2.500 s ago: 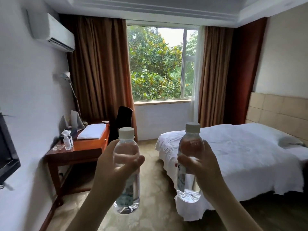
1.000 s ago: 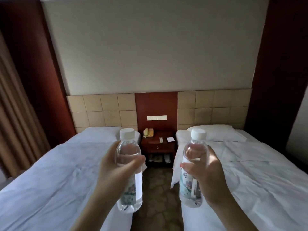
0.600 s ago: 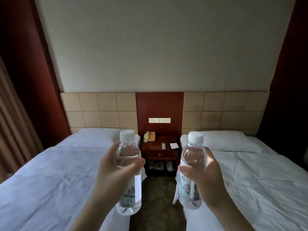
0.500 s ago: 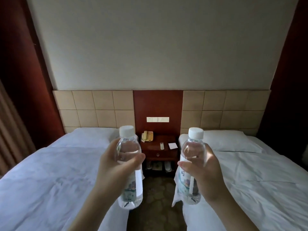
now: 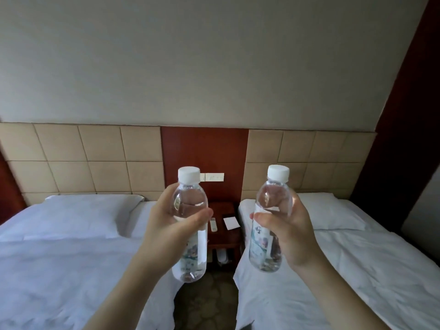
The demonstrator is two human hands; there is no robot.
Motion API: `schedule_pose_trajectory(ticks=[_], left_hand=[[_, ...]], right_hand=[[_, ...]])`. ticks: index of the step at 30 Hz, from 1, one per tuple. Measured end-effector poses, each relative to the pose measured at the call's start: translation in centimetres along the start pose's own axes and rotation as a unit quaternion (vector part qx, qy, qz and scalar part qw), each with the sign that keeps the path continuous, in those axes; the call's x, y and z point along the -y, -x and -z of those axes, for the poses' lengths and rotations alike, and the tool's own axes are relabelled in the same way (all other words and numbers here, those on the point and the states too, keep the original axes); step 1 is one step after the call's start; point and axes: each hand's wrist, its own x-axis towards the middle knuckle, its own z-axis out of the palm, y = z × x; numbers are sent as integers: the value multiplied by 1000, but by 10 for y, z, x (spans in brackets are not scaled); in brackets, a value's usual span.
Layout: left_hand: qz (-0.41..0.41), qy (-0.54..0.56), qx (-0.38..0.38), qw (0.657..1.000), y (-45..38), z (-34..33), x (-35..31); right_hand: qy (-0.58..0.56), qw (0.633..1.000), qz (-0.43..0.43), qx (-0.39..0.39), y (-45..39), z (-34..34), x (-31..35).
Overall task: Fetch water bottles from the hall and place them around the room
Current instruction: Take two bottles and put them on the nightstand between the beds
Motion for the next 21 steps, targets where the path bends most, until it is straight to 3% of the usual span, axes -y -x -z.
schedule_pose_trajectory(ticks=[11,21], left_hand=[[-9,-33,-30,999,-190,-40,106],[-2,-98,-104,990,-366,-72,204]], right_hand=[[-30,999,1,28,-203,-11,-111],[2,997,1,75,-398,-19,-203]])
